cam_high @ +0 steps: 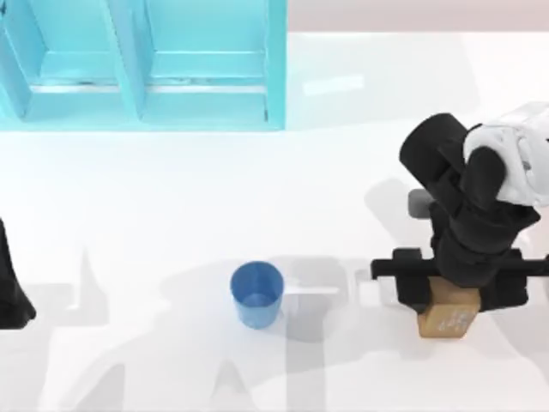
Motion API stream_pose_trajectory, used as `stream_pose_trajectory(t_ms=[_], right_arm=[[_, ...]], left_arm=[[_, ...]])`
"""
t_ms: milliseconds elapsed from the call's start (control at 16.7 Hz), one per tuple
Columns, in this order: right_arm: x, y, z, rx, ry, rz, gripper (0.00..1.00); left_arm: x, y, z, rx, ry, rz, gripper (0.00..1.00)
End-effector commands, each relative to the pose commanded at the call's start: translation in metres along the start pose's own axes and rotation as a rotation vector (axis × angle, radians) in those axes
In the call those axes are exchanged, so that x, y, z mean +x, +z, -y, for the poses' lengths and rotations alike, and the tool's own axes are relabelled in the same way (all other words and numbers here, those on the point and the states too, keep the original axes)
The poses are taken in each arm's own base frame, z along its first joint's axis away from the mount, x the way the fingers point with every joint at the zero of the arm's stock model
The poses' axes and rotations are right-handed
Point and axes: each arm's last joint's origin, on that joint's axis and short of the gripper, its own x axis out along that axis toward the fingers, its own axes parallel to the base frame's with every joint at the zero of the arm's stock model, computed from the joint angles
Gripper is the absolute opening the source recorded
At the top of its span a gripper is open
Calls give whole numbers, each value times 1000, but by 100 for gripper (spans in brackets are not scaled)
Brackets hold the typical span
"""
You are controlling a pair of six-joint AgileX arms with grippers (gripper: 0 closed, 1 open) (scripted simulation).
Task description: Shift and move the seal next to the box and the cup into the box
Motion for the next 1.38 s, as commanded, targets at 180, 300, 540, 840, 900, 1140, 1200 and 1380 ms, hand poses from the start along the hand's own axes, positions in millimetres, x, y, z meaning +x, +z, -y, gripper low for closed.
stream_pose_trajectory(t_ms=[180, 300, 540, 840, 900, 1140, 1200, 1380], right_arm=[[0, 0, 0, 0, 0, 0, 0], [0, 0, 0, 0, 0, 0, 0], [-5, 2, 5, 2, 1, 4, 0], [-55, 9, 54, 4, -3, -6, 0], [-67, 8, 67, 4, -5, -11, 0], [-100, 1, 99, 3, 0, 2, 0], [-101, 0, 100, 3, 0, 3, 0], [-99, 0, 99, 1, -1, -2, 0]], left_arm=[[0, 0, 0, 0, 0, 0, 100], [0, 0, 0, 0, 0, 0, 100], [0, 0, 0, 0, 0, 0, 100], [0, 0, 0, 0, 0, 0, 100], [0, 0, 0, 0, 0, 0, 100], [0, 0, 0, 0, 0, 0, 100], [0, 0, 0, 0, 0, 0, 100], [0, 0, 0, 0, 0, 0, 100]])
